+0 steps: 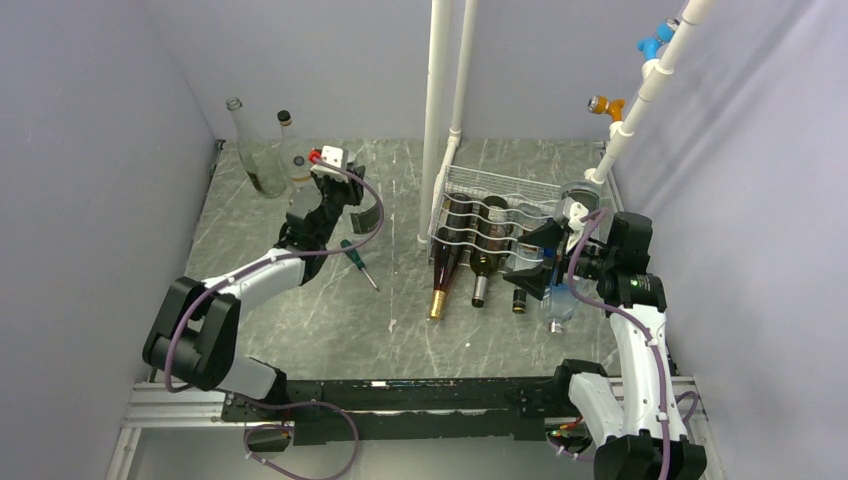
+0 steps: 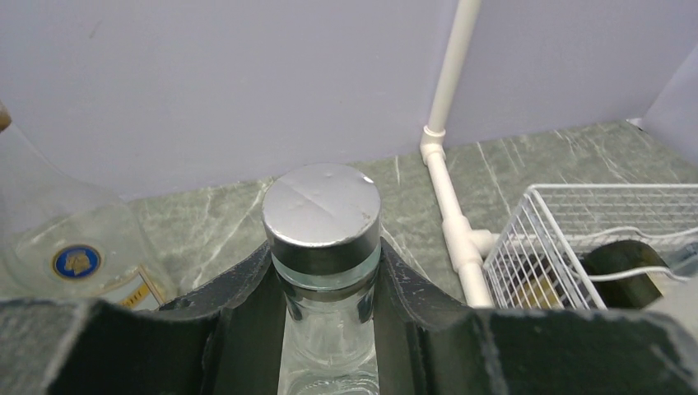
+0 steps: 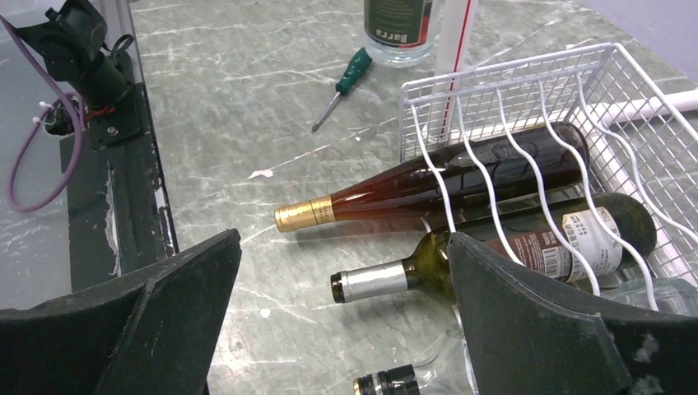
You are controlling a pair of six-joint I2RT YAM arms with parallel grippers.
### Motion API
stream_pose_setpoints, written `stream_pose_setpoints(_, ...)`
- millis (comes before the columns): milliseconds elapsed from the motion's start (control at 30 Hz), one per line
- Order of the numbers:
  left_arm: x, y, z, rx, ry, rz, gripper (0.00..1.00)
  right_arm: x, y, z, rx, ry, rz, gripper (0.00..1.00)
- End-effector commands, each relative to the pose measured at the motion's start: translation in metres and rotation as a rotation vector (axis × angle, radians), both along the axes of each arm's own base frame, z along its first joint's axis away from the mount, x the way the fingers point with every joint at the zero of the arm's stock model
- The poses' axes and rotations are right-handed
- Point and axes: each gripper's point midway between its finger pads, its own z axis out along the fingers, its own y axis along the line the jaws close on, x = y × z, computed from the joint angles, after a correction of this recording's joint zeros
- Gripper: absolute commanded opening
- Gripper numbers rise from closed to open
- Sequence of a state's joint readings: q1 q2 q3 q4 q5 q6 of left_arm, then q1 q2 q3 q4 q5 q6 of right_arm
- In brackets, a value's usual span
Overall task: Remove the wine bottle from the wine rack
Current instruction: Pick up the wine bottle from the center of the board, then place the wine bottle at the center of the board.
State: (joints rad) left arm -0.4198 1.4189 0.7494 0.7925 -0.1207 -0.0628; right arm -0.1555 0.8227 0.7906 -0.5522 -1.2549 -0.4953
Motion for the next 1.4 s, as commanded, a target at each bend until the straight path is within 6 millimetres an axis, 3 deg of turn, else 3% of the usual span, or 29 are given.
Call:
stream_pose_setpoints(0, 0.005, 0.006, 0.125, -0.125, -0.361, -0.012, 0.0, -0.001, 0.002, 0.005, -0.015, -0.05, 0.017, 1.0)
stream_pose_setpoints(767, 0.09, 0.032, 0.116, -0.042, -0.381, 0.055, 0.0, 0.002, 0.002, 0.001, -0.015, -0.029, 0.02, 1.0)
stream_pose_setpoints(1367, 0.142, 0.055, 0.089, -0.017, -0.35, 0.104, 0.0, 0.004, 0.002, -0.003, -0.012, -0.016, 0.019, 1.0)
